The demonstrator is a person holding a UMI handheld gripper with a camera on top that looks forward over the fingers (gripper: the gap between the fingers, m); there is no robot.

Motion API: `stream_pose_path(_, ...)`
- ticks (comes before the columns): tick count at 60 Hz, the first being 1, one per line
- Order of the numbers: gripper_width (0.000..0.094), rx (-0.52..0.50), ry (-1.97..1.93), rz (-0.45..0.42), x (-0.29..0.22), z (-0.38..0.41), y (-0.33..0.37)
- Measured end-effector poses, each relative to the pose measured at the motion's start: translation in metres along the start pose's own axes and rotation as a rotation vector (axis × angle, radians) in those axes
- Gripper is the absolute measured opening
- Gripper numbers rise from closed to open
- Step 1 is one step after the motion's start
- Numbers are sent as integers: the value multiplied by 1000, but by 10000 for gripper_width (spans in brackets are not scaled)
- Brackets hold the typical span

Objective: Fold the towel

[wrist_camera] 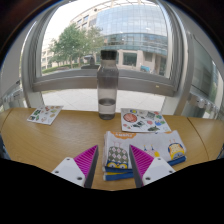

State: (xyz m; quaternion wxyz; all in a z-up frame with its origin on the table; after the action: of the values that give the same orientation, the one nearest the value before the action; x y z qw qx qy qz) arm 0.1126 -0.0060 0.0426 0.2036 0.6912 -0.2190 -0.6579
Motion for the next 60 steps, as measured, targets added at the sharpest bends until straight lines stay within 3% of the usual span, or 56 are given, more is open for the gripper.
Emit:
stream_pose_path(10,443,27,-22,113,17,8,-34)
stream_pose_path(12,418,38,-5,99,13,8,-35)
stream_pose_path(17,168,55,38,130,16,9,-36)
stream_pose_path(21,29,110,62,146,17,0,-36)
stream_pose_path(29,29,101,42,159,16,3,-36)
stream_pose_path(41,30,-92,-105,125,-19,0,-9)
stream_pose_path(55,55,-35,-134,9,-69,-114,18)
stream_pose_path(60,103,29,-129,31,-60,-168,12)
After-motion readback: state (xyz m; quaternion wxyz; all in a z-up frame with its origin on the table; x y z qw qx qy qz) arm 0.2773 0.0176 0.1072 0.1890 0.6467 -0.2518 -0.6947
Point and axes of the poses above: the point between the fingertips, and its own axes, seen from behind it with the camera up: z to the left, x down, y backward, against the way the camera looks, the point moved 3 cm from there along y, backward, against the way the camera looks
